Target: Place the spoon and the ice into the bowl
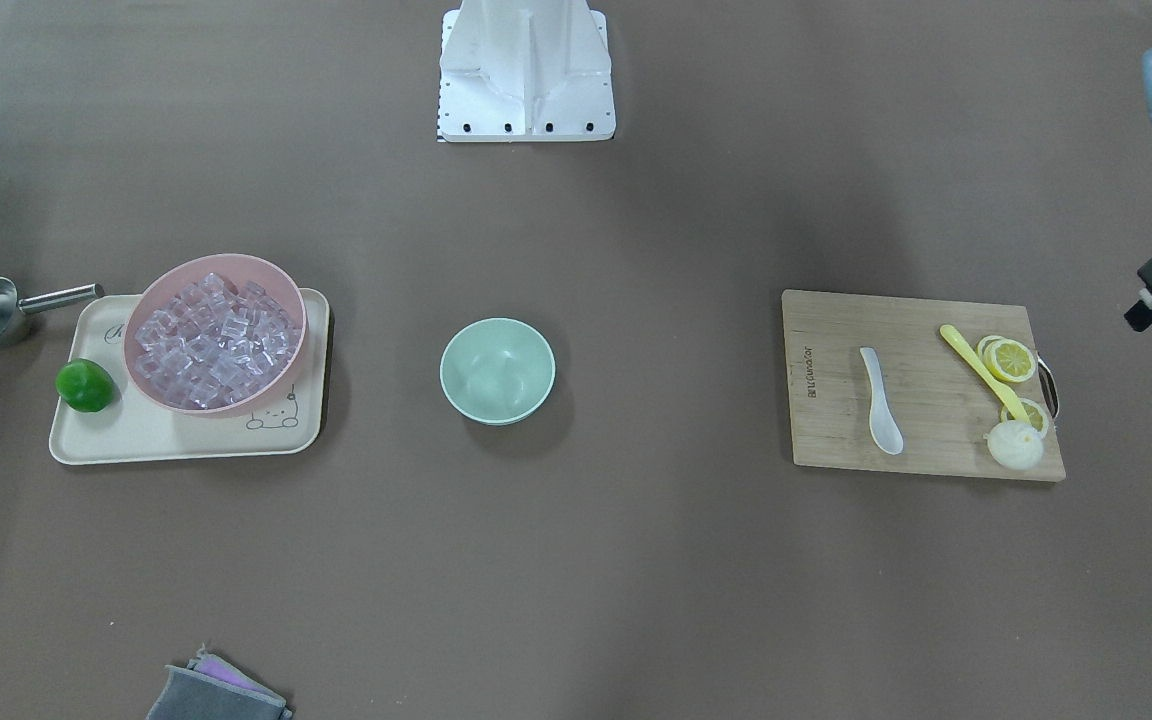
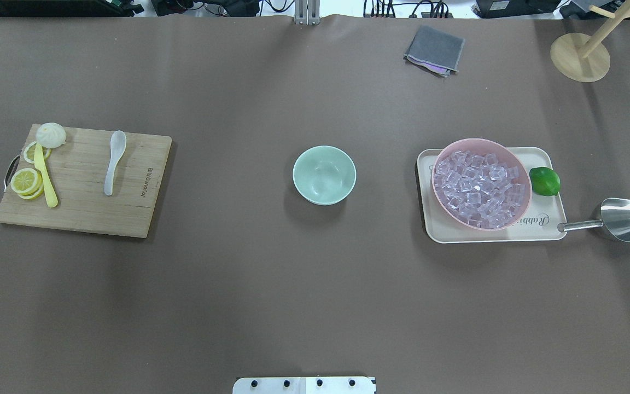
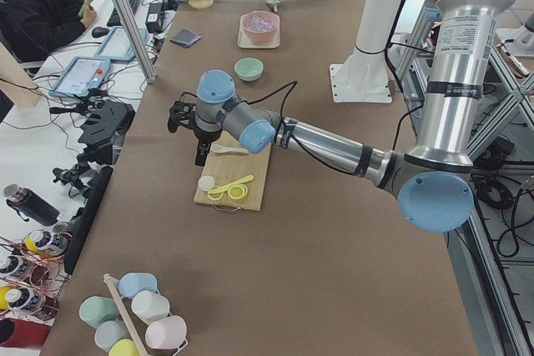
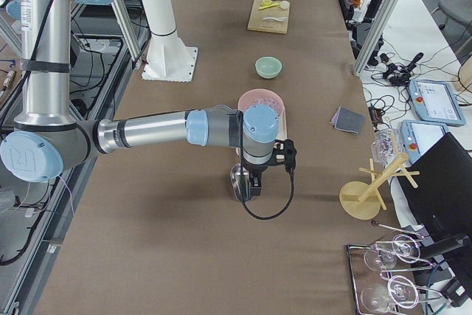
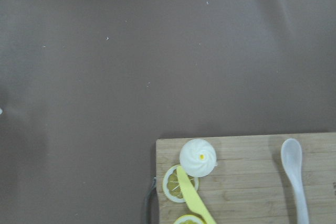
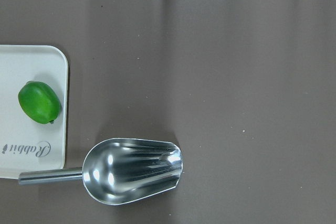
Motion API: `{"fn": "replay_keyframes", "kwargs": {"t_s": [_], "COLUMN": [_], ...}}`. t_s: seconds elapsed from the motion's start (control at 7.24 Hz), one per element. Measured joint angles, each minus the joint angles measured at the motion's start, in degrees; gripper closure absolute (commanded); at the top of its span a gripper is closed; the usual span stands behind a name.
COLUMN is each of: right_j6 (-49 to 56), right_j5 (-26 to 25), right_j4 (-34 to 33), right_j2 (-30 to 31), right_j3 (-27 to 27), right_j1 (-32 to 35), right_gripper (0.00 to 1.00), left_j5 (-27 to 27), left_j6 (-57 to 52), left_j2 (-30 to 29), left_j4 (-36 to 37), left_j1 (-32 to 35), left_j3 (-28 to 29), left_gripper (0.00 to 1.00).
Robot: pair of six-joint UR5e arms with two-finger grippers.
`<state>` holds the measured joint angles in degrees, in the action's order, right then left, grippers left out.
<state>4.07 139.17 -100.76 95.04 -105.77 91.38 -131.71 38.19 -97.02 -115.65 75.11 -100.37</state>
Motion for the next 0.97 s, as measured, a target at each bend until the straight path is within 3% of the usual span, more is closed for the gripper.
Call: {"fn": "replay_keyframes", "kwargs": {"t_s": [0.41,0.69,0.97], "right_j6": [-5.86,-17.6,-31.24], "right_j5": [3.95,4.27,2.75], "right_j4": [1.98,8.56,15.62], "right_j2": [-0.75,-2.37,-5.05], "right_j3": [-0.22,-0.48,-0.55], "right_j1": [-0.44,-4.65,-11.2], "right_gripper": [0.0,0.0,0.0], "left_j5": [12.36,20.14,23.54], "left_j6": [15.67,20.65,22.18], "left_j2": [-5.77,-7.54,-7.71], "left_j4": [-3.97,-4.51,-4.6], "left_j1": [-13.48,-20.63,-24.21], "left_j3": [2.46,4.89,6.44], "left_gripper": [0.02,0.02,0.03]}}
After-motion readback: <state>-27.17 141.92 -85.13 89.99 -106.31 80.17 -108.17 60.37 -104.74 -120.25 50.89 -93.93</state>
